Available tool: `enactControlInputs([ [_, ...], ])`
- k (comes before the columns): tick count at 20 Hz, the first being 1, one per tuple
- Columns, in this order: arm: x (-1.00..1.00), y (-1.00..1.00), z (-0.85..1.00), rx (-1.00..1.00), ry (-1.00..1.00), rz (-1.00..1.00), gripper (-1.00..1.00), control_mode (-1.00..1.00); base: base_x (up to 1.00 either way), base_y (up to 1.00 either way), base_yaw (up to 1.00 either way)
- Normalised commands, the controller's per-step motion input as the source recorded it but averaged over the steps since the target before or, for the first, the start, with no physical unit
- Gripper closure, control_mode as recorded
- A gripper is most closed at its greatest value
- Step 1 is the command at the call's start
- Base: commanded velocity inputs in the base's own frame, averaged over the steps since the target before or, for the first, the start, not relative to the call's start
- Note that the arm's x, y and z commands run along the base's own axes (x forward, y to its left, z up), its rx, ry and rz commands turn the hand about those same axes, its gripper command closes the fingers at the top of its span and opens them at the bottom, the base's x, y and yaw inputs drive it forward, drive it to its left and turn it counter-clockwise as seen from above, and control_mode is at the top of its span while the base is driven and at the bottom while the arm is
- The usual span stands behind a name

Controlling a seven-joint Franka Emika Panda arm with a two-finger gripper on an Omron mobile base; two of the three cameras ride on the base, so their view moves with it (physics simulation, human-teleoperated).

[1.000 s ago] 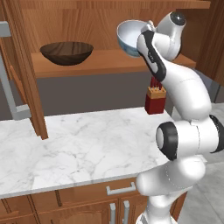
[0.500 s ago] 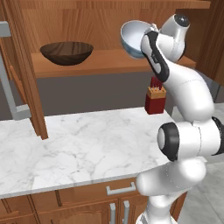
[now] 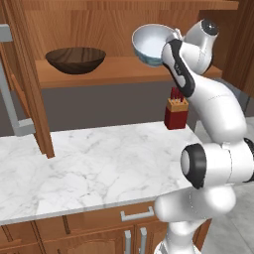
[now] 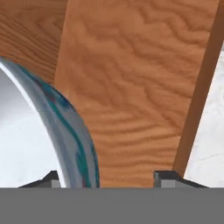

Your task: Open the cabinet. Pick the bowls from the counter and place them in the cabinet. Then close the cabinet.

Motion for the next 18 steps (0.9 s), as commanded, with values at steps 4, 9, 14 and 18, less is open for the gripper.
enactControlInputs([
  [4, -0.22, 0.00, 0.73, 0.00, -0.27, 0.00, -1.00, -1.00, 0.00, 0.00, 0.00],
  [9, -0.58, -0.07, 0.45, 0.00, -0.16, 0.00, -1.00, -1.00, 0.00, 0.00, 0.00],
  [14, -0.97, -0.03, 0.15, 0.00, -0.07, 0.00, -1.00, -1.00, 0.00, 0.00, 0.00],
  [18, -1.00, -0.08, 0.37, 0.00, -0.05, 0.00, -1.00, -1.00, 0.00, 0.00, 0.00],
])
